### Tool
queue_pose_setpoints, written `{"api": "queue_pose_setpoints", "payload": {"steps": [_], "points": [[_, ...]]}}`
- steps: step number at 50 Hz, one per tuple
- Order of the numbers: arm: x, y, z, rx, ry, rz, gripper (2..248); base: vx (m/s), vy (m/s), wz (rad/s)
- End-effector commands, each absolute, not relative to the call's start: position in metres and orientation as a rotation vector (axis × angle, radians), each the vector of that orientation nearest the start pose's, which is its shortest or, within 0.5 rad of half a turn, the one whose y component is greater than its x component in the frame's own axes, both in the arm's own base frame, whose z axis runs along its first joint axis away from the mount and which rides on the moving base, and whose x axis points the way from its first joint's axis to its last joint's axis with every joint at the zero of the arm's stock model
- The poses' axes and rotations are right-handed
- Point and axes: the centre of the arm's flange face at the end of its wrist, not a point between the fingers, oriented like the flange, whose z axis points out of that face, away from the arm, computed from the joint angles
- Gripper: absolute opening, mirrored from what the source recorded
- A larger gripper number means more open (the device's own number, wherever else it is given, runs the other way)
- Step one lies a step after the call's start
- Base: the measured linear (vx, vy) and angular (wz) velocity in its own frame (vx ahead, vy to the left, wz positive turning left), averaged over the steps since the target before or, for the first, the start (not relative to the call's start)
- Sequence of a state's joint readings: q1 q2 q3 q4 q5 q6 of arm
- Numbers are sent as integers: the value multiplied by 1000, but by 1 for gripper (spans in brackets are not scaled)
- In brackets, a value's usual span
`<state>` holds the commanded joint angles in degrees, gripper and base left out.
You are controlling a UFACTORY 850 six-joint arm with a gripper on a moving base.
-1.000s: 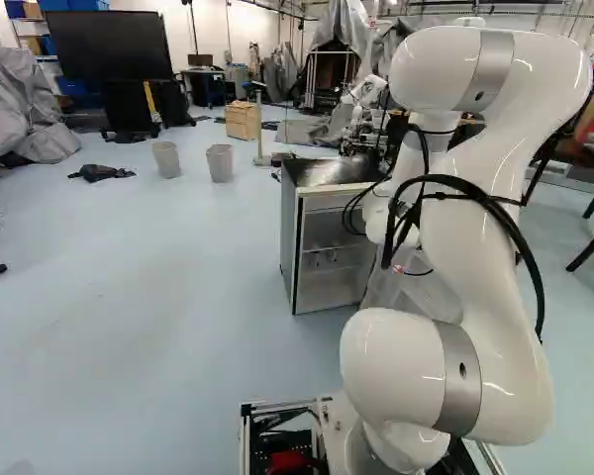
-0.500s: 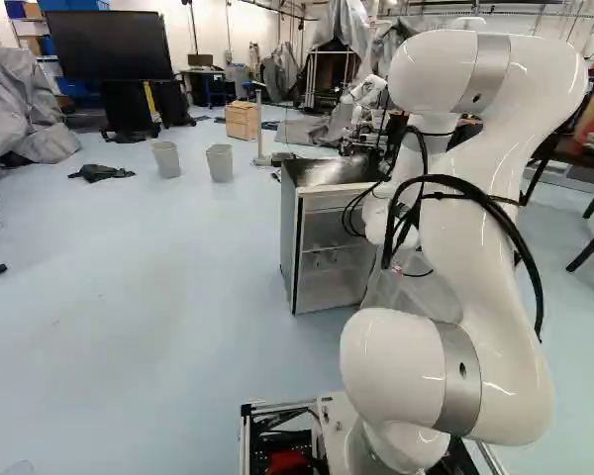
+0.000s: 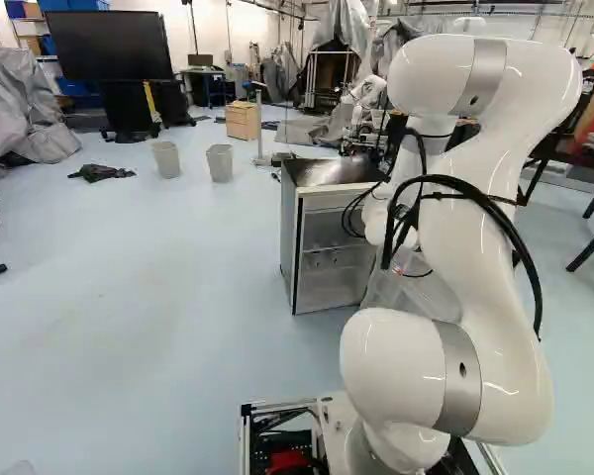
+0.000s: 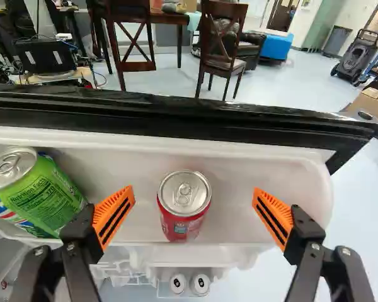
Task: Grab a drink from the fridge
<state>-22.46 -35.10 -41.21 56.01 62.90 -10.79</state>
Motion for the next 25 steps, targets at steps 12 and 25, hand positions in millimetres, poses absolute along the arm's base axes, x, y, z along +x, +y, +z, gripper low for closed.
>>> {"api": "queue_pose_setpoints", "payload": {"steps": [12,25], "points": [[407,-241,239,1759,-1252,1073,247,0,0,0],[407,-241,239,1759,-1252,1073,170,0,0,0]]}}
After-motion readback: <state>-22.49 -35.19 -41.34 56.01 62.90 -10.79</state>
